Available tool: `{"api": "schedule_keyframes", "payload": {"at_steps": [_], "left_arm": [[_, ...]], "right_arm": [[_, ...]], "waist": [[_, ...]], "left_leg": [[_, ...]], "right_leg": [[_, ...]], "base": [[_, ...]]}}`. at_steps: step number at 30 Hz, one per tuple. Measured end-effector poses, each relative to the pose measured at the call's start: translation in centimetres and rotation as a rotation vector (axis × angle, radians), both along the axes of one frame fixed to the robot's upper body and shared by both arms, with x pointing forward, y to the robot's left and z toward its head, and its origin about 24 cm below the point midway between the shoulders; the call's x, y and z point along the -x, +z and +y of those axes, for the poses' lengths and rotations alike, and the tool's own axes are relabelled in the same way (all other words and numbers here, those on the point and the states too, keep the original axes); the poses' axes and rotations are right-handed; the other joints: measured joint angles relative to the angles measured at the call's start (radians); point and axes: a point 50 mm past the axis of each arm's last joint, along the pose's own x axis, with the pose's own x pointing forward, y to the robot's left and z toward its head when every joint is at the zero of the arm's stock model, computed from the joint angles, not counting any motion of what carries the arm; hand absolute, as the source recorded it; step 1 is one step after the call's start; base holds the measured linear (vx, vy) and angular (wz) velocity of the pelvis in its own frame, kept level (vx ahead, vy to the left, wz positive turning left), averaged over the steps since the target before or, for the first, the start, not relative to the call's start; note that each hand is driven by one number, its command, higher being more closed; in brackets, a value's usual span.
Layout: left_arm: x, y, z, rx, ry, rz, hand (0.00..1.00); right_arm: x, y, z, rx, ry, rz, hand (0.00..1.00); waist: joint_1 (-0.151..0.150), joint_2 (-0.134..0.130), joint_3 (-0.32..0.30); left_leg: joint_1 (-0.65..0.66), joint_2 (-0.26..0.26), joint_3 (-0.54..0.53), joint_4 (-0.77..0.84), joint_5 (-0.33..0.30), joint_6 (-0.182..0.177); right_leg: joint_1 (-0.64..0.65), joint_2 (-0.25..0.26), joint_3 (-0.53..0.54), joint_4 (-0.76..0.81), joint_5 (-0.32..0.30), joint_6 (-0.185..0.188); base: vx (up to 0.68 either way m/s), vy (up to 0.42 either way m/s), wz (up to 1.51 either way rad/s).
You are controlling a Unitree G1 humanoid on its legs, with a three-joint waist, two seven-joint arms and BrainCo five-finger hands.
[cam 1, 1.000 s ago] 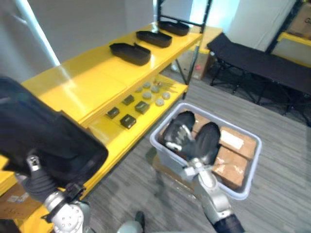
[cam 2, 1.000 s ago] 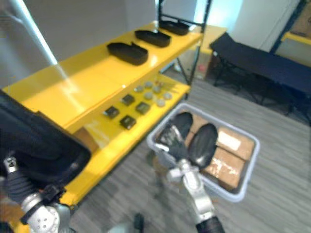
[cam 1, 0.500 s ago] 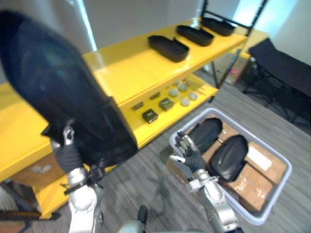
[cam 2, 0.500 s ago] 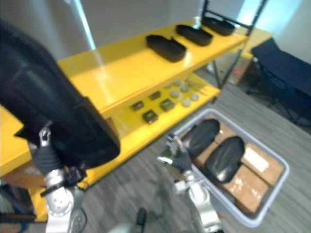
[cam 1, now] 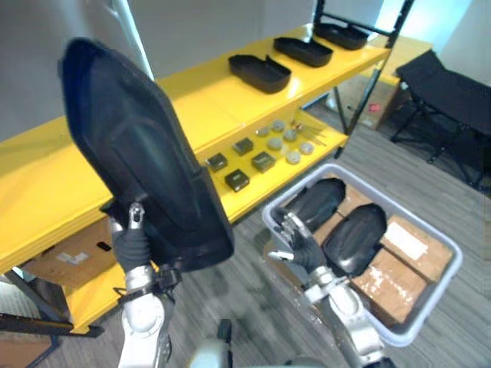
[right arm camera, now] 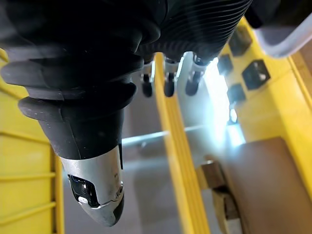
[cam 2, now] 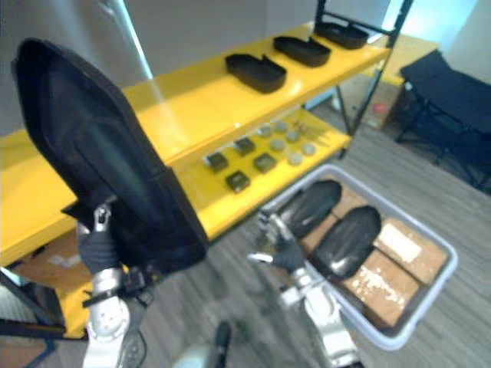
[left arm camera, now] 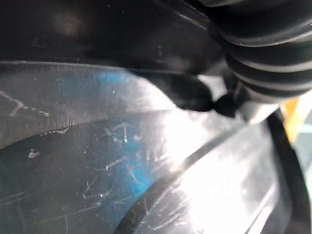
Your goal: Walk over and take plastic housings, then place them on the shelf
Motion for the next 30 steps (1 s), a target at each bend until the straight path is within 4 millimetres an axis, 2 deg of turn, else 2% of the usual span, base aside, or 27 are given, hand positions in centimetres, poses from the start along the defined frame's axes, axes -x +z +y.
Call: {"api": "schedule_keyframes", "payload": {"at_steps": [4,9,11,13,14,16,17,18,19,20,21,22,25,28,29,30], "left_arm": [[0.4,-0.2,0.0,0.025,0.020,0.008,1.00],[0.8,0.0,-0.1,0.033,0.029,0.002,1.00],[0.8,0.1,0.0,0.038,0.038,-0.003,1.00],[1.1,0.3,0.1,0.053,0.065,-0.015,1.00],[1.2,0.3,0.2,0.058,0.072,-0.014,1.00],[1.6,0.2,0.4,0.065,0.087,-0.006,1.00],[1.6,0.1,0.5,0.064,0.090,-0.002,1.00],[1.7,0.1,0.7,0.058,0.094,0.001,1.00],[1.7,0.2,1.0,0.043,0.097,0.000,1.00],[1.8,0.2,1.1,0.037,0.100,0.000,1.00],[1.8,0.3,1.4,0.025,0.105,-0.001,1.00],[1.8,0.4,1.5,0.010,0.105,-0.004,1.00],[1.5,1.0,1.8,-0.013,0.110,-0.030,1.00],[0.9,1.6,1.9,-0.010,0.120,-0.051,1.00],[0.6,1.5,1.9,-0.007,0.120,-0.042,1.00],[0.5,1.5,1.9,-0.008,0.120,-0.039,1.00]], "right_arm": [[0.1,0.1,0.0,-0.034,-0.029,-0.013,0.00],[0.3,0.1,-0.1,-0.070,-0.075,-0.020,0.00],[0.3,0.2,-0.1,-0.073,-0.072,-0.023,0.00],[0.2,0.3,0.1,-0.082,-0.067,-0.027,0.00],[0.2,0.3,0.2,-0.083,-0.064,-0.026,0.00],[0.3,0.3,0.7,-0.078,-0.052,-0.034,0.00],[0.3,0.2,0.8,-0.079,-0.052,-0.030,0.00],[0.1,0.1,0.9,-0.078,-0.052,-0.025,0.00],[0.1,0.0,1.1,-0.084,-0.053,-0.016,0.00],[0.1,-0.1,1.1,-0.088,-0.054,-0.012,0.00],[0.2,-0.2,1.2,-0.092,-0.055,-0.009,0.00],[0.2,-0.2,1.2,-0.098,-0.057,-0.007,0.00],[0.3,-0.1,1.4,-0.106,-0.038,-0.014,0.00],[0.3,-0.1,1.5,-0.103,-0.008,-0.021,0.00],[0.4,0.0,1.6,-0.100,0.006,-0.024,0.00],[0.4,0.0,1.5,-0.099,0.010,-0.028,0.00]], "waist": [[0.000,0.008,0.005],[0.001,0.009,0.006],[0.001,0.009,0.007],[0.007,0.007,0.016],[0.010,0.006,0.017],[0.032,-0.017,0.020],[0.032,-0.025,0.015],[0.033,-0.027,0.013],[0.032,-0.028,0.014],[0.032,-0.030,0.013],[0.031,-0.036,0.013],[0.027,-0.032,0.010],[0.013,-0.033,-0.001],[0.005,-0.019,-0.005],[0.001,-0.008,-0.009],[0.002,-0.009,-0.011]], "left_leg": [[0.000,-0.001,0.029,0.000,0.000,0.000],[-0.005,-0.030,0.039,0.006,-0.007,0.011],[-0.043,-0.042,0.044,0.082,-0.047,0.026],[-0.097,-0.047,0.049,0.249,-0.138,0.036],[-0.103,-0.049,0.049,0.281,-0.162,0.040],[-0.103,-0.074,0.053,0.355,-0.249,0.056],[-0.103,-0.079,0.055,0.358,-0.261,0.060],[-0.099,-0.080,0.055,0.360,-0.270,0.069],[-0.084,-0.082,0.048,0.348,-0.273,0.074],[-0.072,-0.083,0.041,0.338,-0.273,0.075],[-0.030,-0.083,0.022,0.303,-0.270,0.085],[0.000,-0.080,0.001,0.273,-0.259,0.099],[0.020,-0.057,-0.043,0.243,-0.249,0.088],[0.017,-0.023,-0.099,0.228,-0.250,0.070],[0.017,-0.001,-0.138,0.230,-0.263,0.048],[0.018,0.005,-0.147,0.231,-0.267,0.041]], "right_leg": [[-0.018,-0.013,0.009,0.018,-0.016,0.000],[-0.034,-0.050,0.001,0.048,-0.040,0.015],[-0.043,-0.070,-0.007,0.077,-0.053,0.029],[-0.033,-0.088,-0.009,0.134,-0.089,0.053],[-0.025,-0.094,-0.011,0.142,-0.100,0.059],[0.006,-0.128,-0.012,0.176,-0.139,0.074],[0.005,-0.134,-0.015,0.193,-0.140,0.074],[-0.039,-0.147,-0.017,0.301,-0.119,0.044],[-0.112,-0.163,-0.004,0.453,-0.070,-0.023],[-0.143,-0.171,0.004,0.521,-0.030,-0.049],[-0.194,-0.179,0.036,0.626,0.070,-0.061],[-0.232,-0.178,0.064,0.689,0.084,-0.059],[-0.262,-0.137,0.076,0.630,0.022,-0.046],[-0.296,-0.070,0.146,0.418,0.011,-0.028],[-0.301,-0.034,0.203,0.310,0.017,-0.018],[-0.305,-0.026,0.222,0.288,0.022,-0.011]], "base": [[-0.04,0.023,-0.08],[0.03,0.044,0.06],[0.06,0.069,0.13],[0.13,0.132,0.07],[0.17,0.172,0.07],[0.15,0.159,0.05],[0.15,0.108,0.09],[0.16,0.134,0.19],[0.15,0.139,0.22],[0.20,0.136,0.26],[0.25,0.078,0.30],[0.27,0.058,0.37],[0.22,0.017,0.47],[0.21,-0.067,0.53],[0.17,-0.147,0.47],[0.19,-0.214,0.50]]}}
